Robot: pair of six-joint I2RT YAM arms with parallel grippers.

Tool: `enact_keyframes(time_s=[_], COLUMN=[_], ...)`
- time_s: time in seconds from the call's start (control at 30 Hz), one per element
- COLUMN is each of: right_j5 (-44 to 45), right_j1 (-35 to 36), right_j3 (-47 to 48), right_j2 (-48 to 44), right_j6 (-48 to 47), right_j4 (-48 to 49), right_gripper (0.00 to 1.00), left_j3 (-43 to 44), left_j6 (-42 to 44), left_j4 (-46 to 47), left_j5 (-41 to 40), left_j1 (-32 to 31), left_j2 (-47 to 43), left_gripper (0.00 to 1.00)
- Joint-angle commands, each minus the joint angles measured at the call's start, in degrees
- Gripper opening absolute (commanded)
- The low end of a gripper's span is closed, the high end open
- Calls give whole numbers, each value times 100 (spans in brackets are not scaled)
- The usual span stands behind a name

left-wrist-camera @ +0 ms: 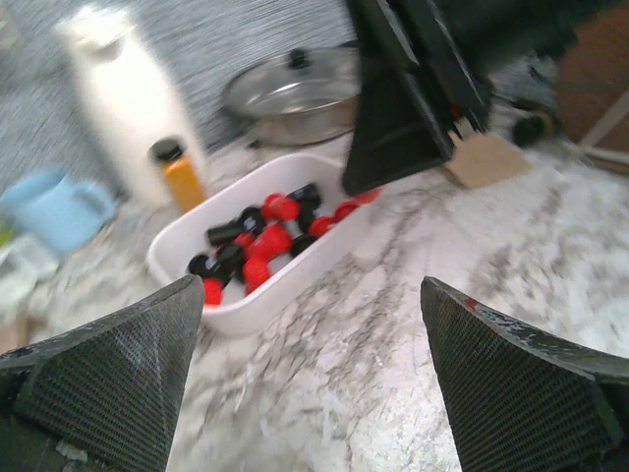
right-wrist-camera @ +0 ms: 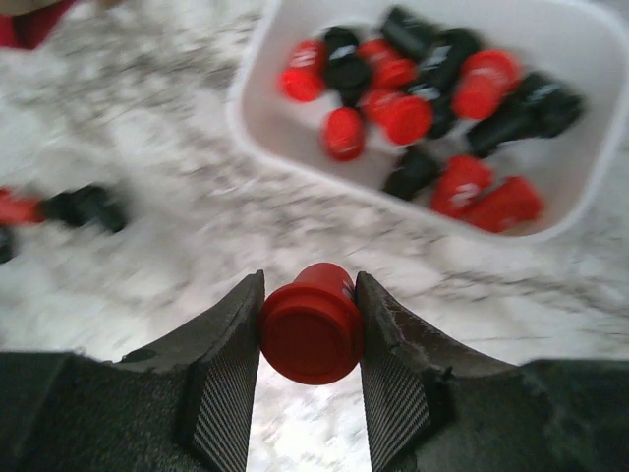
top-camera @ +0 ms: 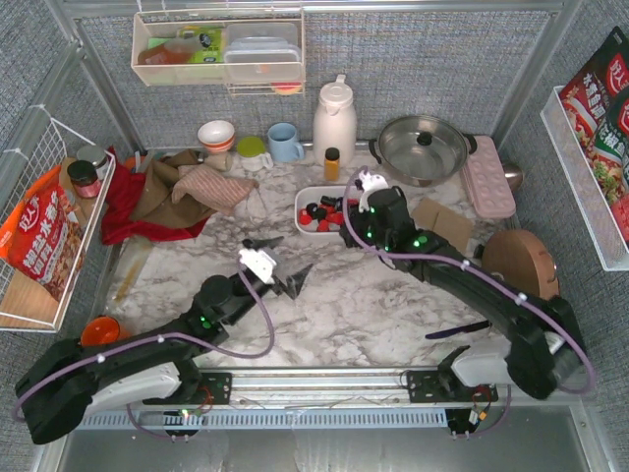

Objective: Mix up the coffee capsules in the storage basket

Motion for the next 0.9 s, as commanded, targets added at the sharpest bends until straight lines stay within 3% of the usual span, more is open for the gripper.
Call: enact_keyframes(time_s=[0.0,0.07,0.13,0.33,0.43,0.7,0.87], right_j5=[844,895,884,825,816,424,373], right_j1=[-471,-703,-894,-1157,-1157,-887,-523], right_j3=[169,501,879,2081,2485,1367,356], right_j2=[820,1356,1891,3157,3361,1894,746], right_j6=[-471,-518,-484,-489,-538,-547,-536], right_j4=[847,1037,1015,382,-188,-114,-2], right_gripper=[30,32,38,71,80,85,84], left_j3=[293,562,765,586,498,370,441], left_j6=[-2026,-3022,-3769,-5836,-7054,-8205,-8809], left_j4=[-1969,-3319,-4475,-6547,-7715,-9182,-9539], left_j5=[-2762,-3847,-4378,-5081,-5331,-5151,-4924], left_j1=[6,11,16,32,78,366,570], left_j2=[-700,-1008,-1221,-2135,-2623,-3066,-2626], left_gripper=[99,99,99,99,99,99,91])
